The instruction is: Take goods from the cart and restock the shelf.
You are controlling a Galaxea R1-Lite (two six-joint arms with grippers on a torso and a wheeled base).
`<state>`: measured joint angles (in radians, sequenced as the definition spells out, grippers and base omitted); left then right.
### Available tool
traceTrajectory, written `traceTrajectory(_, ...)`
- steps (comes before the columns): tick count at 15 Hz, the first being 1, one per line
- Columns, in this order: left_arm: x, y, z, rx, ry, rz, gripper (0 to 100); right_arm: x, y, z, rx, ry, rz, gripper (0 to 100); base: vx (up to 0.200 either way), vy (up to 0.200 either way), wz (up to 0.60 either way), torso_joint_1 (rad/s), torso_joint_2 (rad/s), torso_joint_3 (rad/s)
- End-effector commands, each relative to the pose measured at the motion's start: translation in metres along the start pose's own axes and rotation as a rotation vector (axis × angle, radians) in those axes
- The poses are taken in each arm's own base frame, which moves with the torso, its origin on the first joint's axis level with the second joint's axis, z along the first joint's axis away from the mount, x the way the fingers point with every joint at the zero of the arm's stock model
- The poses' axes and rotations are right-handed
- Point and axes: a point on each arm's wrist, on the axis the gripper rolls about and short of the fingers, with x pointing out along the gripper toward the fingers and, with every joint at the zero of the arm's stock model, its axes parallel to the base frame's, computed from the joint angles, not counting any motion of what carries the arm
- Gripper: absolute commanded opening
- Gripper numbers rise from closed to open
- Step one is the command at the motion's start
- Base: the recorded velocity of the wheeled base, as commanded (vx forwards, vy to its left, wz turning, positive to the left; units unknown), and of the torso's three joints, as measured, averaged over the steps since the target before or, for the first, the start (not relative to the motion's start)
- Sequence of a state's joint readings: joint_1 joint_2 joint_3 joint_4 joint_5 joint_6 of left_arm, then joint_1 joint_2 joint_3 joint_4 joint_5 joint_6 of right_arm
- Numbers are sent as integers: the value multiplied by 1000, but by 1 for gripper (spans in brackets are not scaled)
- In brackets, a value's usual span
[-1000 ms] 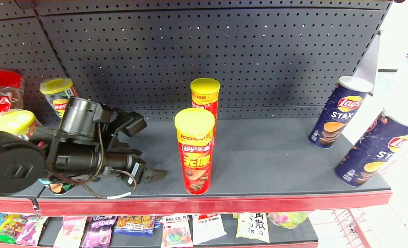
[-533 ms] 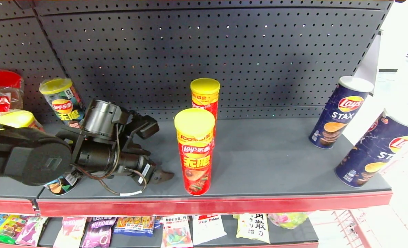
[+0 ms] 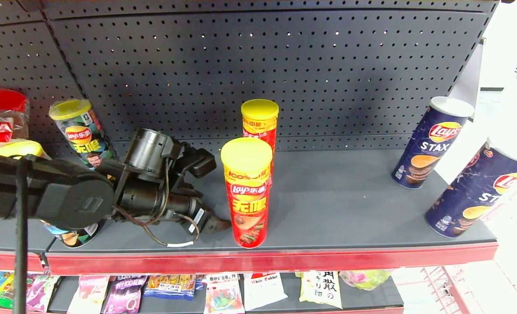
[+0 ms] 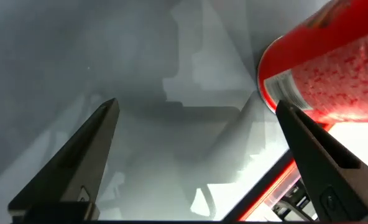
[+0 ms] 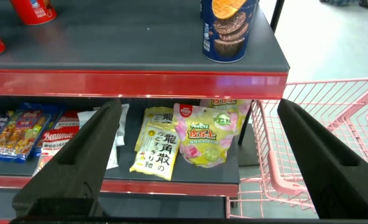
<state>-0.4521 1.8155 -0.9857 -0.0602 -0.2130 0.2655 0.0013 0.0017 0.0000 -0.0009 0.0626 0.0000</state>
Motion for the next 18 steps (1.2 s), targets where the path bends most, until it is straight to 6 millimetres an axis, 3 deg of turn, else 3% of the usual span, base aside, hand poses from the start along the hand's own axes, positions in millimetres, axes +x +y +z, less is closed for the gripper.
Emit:
traceTrajectory(1, 1, 0, 1, 3, -3, -2, 100, 0, 0, 0, 0, -1, 1, 100, 0, 0, 0, 0, 0, 0)
traceTrajectory(11, 9, -2, 3, 9, 9, 1, 100, 0, 0, 0, 0, -1, 1, 100, 0, 0, 0, 0, 0, 0)
traceTrajectory(14, 2, 0, 4, -1, -3, 14, 100, 0, 0, 0, 0, -1, 1, 100, 0, 0, 0, 0, 0, 0)
traceTrajectory(15, -9, 3, 4, -10, -21, 32, 100, 0, 0, 0, 0, 1, -1, 100, 0, 0, 0, 0, 0, 0)
traceTrajectory(18, -70, -2, -15, -29, -92, 93, 100, 0, 0, 0, 0, -1, 1, 100, 0, 0, 0, 0, 0, 0)
